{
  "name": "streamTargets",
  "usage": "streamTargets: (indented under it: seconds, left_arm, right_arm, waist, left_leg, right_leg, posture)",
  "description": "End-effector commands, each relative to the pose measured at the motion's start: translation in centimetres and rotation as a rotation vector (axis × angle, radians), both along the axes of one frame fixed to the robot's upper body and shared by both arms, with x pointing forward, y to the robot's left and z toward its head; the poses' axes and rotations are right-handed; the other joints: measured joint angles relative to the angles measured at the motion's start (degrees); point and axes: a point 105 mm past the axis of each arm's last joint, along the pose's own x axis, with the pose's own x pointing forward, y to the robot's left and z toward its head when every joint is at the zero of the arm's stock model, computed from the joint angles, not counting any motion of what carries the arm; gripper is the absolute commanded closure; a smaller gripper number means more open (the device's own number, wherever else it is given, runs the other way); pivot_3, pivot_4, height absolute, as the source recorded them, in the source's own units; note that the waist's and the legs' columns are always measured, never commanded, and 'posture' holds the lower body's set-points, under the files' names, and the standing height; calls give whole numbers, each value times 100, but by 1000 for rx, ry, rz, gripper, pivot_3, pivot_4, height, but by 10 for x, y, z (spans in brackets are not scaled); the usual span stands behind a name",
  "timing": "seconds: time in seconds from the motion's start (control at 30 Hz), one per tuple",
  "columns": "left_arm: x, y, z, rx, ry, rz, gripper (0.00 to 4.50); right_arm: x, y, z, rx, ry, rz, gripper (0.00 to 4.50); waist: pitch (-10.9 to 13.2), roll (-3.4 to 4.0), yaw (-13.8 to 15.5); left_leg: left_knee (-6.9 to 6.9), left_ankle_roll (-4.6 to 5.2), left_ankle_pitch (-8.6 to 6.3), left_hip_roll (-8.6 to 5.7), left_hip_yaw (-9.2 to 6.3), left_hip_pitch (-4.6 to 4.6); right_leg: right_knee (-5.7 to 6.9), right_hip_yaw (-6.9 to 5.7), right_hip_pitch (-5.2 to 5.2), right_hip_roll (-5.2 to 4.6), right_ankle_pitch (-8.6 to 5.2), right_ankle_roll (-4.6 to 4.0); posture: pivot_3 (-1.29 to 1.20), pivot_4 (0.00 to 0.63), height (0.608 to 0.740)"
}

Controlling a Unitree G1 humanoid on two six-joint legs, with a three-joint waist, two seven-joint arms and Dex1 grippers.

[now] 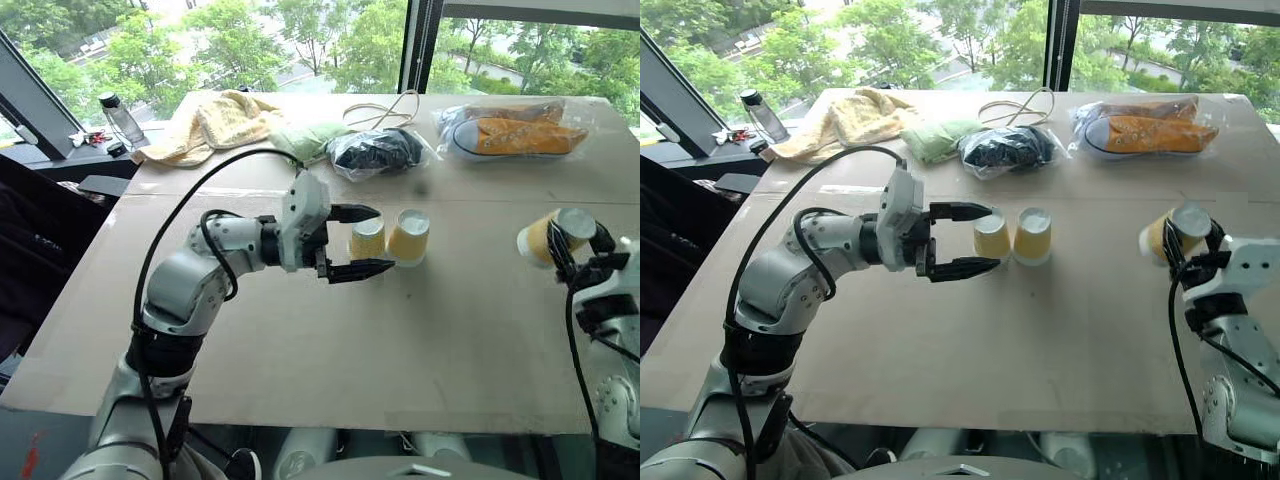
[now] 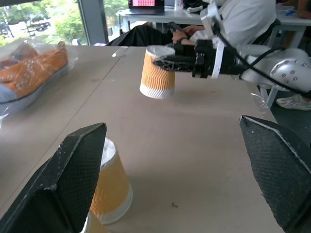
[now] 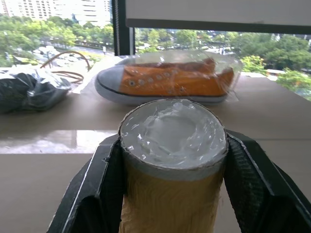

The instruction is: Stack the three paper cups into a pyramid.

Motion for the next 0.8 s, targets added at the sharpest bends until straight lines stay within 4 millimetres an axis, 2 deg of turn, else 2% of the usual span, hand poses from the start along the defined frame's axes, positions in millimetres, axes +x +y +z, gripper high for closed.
streamTargets:
  seconds: [0.03,0.07,0.13,0.2,0.27,0.43,0.8]
  left_arm:
    - [-2,24,11,7,-63,102,0]
    - [-3,31,9,12,-59,133,0]
    - [-5,37,8,16,-56,160,0]
    - [-7,45,4,29,-65,215,0]
    - [-9,49,5,24,-76,254,0]
    - [-11,48,11,-2,-94,291,0]
    - [-11,46,21,-64,-98,308,0]
  right_arm:
    - [11,49,40,-24,-64,245,2386]
    - [14,67,51,-29,-74,337,2386]
    - [17,83,62,-33,-74,429,2386]
    - [19,114,77,-36,-83,587,2386]
    - [20,135,87,-53,-86,674,2386]
    - [24,152,86,-113,-27,735,2386]
    - [28,160,69,-203,57,758,2386]
  waist:
    - [1,-1,6]
    - [3,-3,6]
    - [6,-3,9]
    - [11,-12,32]
    - [16,-17,26]
    - [20,-30,147]
    - [21,-30,132]
  left_leg:
    - [0,0,0,1,-1,0]
    - [0,0,0,1,-2,-2]
    - [0,0,0,1,-1,-4]
    - [0,2,-1,-1,-6,-9]
    - [0,0,-1,-1,-5,-12]
    - [-1,-2,0,-3,-14,-19]
    - [-1,-2,0,-5,-12,-22]
  right_leg:
    - [-1,-1,0,0,0,0]
    - [-2,-2,-1,-1,0,-1]
    - [-8,0,-1,-2,2,-3]
    - [-14,-8,0,-4,3,-4]
    - [-18,-5,-2,-4,5,-7]
    - [-27,-14,-1,-7,7,-9]
    - [-22,-14,-8,-7,11,-14]
  posture:
    - [0,150,740]
    - [0,150,740]
    - [0,150,740]
    - [0,150,740]
    - [0,150,740]
    - [0,150,740]
    - [0,150,740]
